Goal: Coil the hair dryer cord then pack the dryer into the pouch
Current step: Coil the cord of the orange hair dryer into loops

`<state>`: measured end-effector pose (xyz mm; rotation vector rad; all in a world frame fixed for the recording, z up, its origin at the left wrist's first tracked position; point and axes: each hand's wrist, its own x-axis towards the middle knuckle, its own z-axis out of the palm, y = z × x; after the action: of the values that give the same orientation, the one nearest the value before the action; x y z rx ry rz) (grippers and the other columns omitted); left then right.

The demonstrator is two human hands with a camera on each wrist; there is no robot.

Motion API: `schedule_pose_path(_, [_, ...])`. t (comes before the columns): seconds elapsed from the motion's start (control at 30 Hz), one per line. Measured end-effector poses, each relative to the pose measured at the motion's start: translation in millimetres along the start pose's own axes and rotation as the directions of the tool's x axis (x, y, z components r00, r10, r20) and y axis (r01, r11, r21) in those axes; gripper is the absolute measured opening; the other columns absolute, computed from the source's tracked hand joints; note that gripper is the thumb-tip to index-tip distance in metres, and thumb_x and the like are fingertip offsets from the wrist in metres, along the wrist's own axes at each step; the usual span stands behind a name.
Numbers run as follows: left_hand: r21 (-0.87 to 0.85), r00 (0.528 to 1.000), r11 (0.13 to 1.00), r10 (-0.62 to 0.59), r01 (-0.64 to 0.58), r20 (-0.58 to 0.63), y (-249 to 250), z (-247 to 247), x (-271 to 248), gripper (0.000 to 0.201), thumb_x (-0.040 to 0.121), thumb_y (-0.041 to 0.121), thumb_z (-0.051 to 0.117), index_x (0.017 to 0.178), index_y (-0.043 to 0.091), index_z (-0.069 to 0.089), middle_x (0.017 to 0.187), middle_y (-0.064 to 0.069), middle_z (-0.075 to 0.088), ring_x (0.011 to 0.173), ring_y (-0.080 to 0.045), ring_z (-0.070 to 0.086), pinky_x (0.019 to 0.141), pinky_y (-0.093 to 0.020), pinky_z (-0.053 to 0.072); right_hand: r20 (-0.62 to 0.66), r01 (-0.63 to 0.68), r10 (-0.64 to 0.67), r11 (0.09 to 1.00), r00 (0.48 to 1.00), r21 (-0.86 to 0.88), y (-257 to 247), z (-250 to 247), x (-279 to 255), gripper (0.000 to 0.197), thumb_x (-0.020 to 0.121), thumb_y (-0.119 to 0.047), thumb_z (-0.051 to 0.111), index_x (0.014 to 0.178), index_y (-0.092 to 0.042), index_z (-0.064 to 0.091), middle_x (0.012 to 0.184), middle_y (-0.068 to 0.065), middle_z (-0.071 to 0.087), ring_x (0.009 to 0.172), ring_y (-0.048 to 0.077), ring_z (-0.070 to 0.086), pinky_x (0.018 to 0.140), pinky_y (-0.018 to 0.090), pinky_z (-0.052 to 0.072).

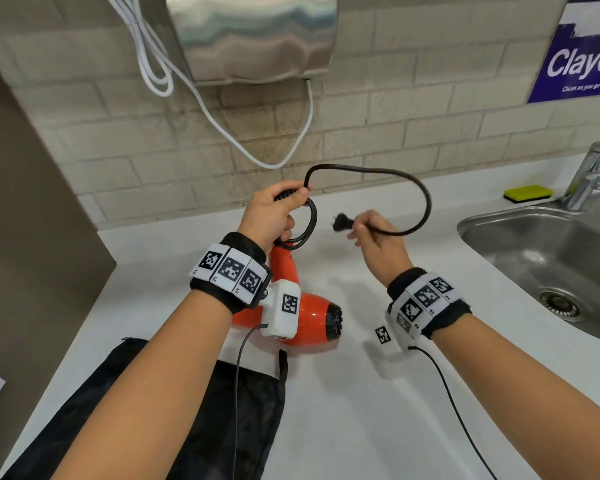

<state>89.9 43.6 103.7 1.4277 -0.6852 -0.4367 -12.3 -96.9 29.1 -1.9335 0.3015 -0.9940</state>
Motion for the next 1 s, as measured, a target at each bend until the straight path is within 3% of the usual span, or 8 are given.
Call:
schedule_pose_path(0.07, [0.0,1.0,1.0,0.007,-0.007,0.0,0,0,0,0.011,0.091,0.016,0.054,0.093,0.021,0.064,0.076,0.003,0.055,0.032,-0.002,0.027,0.033,-0.014,0.027,-0.066,0.118,-0.111,0.987,0.992,0.111,-23,-1,3,0.024,0.091,-0.012,0.039,0.075,-0.03,0.044,0.077,-0.004,0.054,0.07,-0.003,0.059,0.067,0.014,0.047])
schedule_pose_path(0.17, [0.01,1.0,1.0,0.018,-0.018,0.001,0,2,1,0.011,0.092,0.017,0.053,0.094,0.021,0.063,0.078,0.003,0.057,0.033,-0.002,0.027,0.033,-0.014,0.027,-0.071,0.202,-0.191,0.955,0.979,0.219,-46,1,1,0.018,0.088,-0.016,0.04,0.077,-0.029,0.045,0.074,-0.004,0.054,0.071,-0.001,0.059,0.07,0.017,0.047])
schedule_pose_path(0.27, [0.015,1.0,1.0,0.023,-0.023,0.003,0,3,1,0.013,0.092,0.018,0.052,0.088,0.025,0.062,0.078,0.003,0.059,0.033,-0.002,0.026,0.033,-0.014,0.026,-0.021,0.224,-0.225,0.949,0.974,0.222,-57,7,-4,0.017,0.085,-0.018,0.049,0.075,-0.032,0.046,0.072,0.013,0.057,0.073,0.019,0.06,0.07,0.019,0.046])
schedule_pose_path(0.33, [0.014,1.0,1.0,0.022,-0.022,-0.004,-1,3,1,0.015,0.092,0.019,0.052,0.085,0.027,0.062,0.076,0.005,0.058,0.033,-0.003,0.026,0.033,-0.015,0.025,-0.013,0.247,-0.249,0.954,0.969,0.17,-59,8,-5,0.025,0.084,-0.009,0.051,0.074,-0.031,0.044,0.073,0.024,0.056,0.07,0.022,0.056,0.067,0.01,0.043])
schedule_pose_path(0.43, [0.009,1.0,1.0,0.015,-0.015,-0.009,-1,2,2,0.014,0.093,0.021,0.05,0.086,0.026,0.062,0.078,0.005,0.058,0.033,-0.002,0.026,0.033,-0.015,0.026,0.003,0.248,-0.251,0.957,0.968,0.153,-59,8,-5,0.026,0.083,-0.006,0.051,0.074,-0.029,0.044,0.068,0.009,0.052,0.063,0.0,0.046,0.064,0.006,0.039])
schedule_pose_path(0.6, [-0.015,1.0,1.0,0.0,0.0,0.003,-1,1,2,0.016,0.095,0.023,0.046,0.091,0.022,0.061,0.082,0.004,0.058,0.032,-0.002,0.025,0.032,-0.014,0.026,0.023,0.215,-0.222,0.961,0.975,0.172,-59,7,-5,0.024,0.079,-0.009,0.059,0.068,-0.025,0.045,0.065,-0.007,0.049,0.063,-0.003,0.049,0.065,0.007,0.042])
schedule_pose_path(0.83, [0.048,1.0,0.999,0.014,-0.015,0.015,0,4,1,0.013,0.094,0.025,0.049,0.09,0.023,0.061,0.077,0.003,0.056,0.03,-0.002,0.028,0.032,-0.015,0.026,0.039,0.269,-0.268,0.962,0.963,-0.036,-60,12,1,0.034,0.079,-0.001,0.062,0.061,-0.021,0.041,0.059,-0.009,0.044,0.058,0.0,0.045,0.06,0.01,0.04])
schedule_pose_path(1.0, [0.117,0.997,0.991,0.065,-0.07,0.045,1,6,0,0.005,0.091,0.025,0.054,0.09,0.026,0.059,0.066,0.0,0.052,0.029,-0.003,0.03,0.032,-0.015,0.027,0.195,0.46,-0.416,0.818,0.888,-0.347,-74,13,5,0.019,0.077,-0.007,0.061,0.067,-0.01,0.044,0.064,-0.004,0.042,0.061,0.015,0.04,0.055,0.02,0.033])
